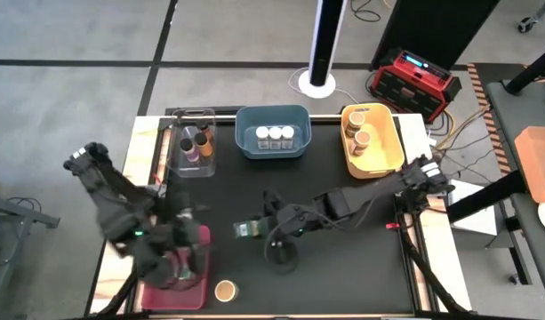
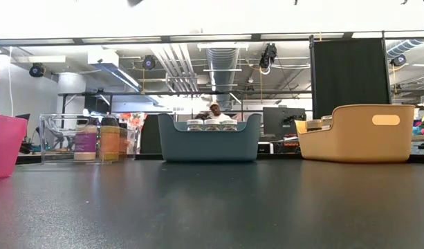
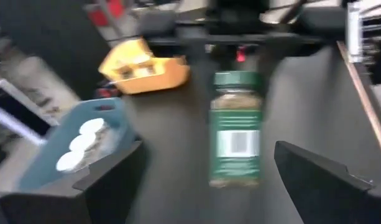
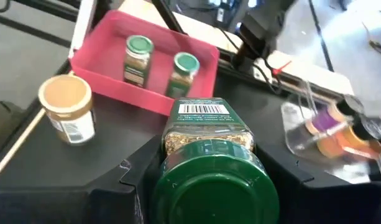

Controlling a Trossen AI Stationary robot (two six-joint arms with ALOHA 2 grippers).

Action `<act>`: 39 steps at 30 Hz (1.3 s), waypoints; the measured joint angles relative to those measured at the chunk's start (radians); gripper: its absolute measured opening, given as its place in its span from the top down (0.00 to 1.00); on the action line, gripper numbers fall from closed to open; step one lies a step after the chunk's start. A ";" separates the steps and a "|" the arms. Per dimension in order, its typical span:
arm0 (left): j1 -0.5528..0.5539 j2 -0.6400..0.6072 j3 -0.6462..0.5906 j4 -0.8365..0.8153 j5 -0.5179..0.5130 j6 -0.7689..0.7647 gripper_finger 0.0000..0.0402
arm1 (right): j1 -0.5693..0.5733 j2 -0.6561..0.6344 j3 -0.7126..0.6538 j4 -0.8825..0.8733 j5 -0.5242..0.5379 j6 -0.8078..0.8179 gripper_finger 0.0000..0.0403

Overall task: Sort spices by type
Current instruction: Put the green seasoning bottle into the pink bin

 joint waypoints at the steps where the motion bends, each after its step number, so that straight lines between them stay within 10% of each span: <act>1: -0.029 0.000 0.040 -0.108 -0.035 -0.069 0.15 | 0.000 0.022 0.036 -0.016 -0.005 -0.005 0.53; 6: -0.137 0.000 0.172 -0.453 -0.154 -0.374 0.17 | -0.002 0.146 0.205 -0.091 -0.007 -0.003 0.53; 13: -0.170 -0.005 0.183 -0.538 -0.101 -0.404 0.19 | -0.001 0.269 0.401 -0.170 -0.007 0.100 0.53; 27: -0.179 0.045 -0.051 -0.279 0.098 -0.375 0.19 | 0.006 0.390 0.531 -0.168 0.037 0.132 0.53; 39: -0.170 0.045 -0.203 -0.150 0.002 -0.347 0.19 | 0.011 0.390 0.531 -0.163 0.039 0.161 0.53</act>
